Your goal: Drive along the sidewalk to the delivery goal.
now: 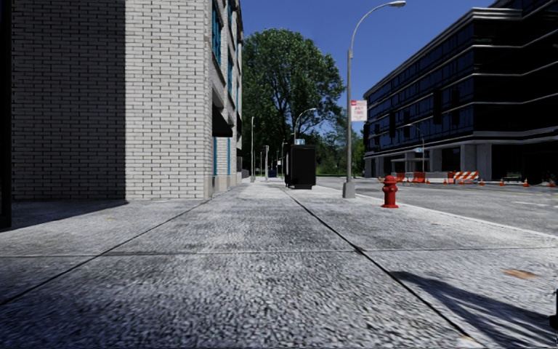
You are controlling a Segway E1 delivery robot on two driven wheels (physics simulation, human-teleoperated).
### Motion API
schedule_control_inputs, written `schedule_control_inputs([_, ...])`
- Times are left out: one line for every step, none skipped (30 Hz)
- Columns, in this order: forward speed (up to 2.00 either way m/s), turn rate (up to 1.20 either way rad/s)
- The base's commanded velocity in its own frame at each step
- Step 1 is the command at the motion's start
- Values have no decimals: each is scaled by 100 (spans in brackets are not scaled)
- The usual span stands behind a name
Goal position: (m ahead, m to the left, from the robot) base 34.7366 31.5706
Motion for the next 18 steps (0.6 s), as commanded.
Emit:
schedule_control_inputs([165,0])
schedule_control_inputs([165,0])
schedule_control_inputs([165,0])
schedule_control_inputs([165,0])
schedule_control_inputs([165,0])
schedule_control_inputs([166,0])
schedule_control_inputs([166,0])
schedule_control_inputs([166,0])
schedule_control_inputs([166,0])
schedule_control_inputs([166,0])
schedule_control_inputs([166,0])
schedule_control_inputs([166,3])
schedule_control_inputs([166,3])
schedule_control_inputs([166,6])
schedule_control_inputs([166,7])
schedule_control_inputs([166,7])
schedule_control_inputs([166,7])
schedule_control_inputs([166,7])
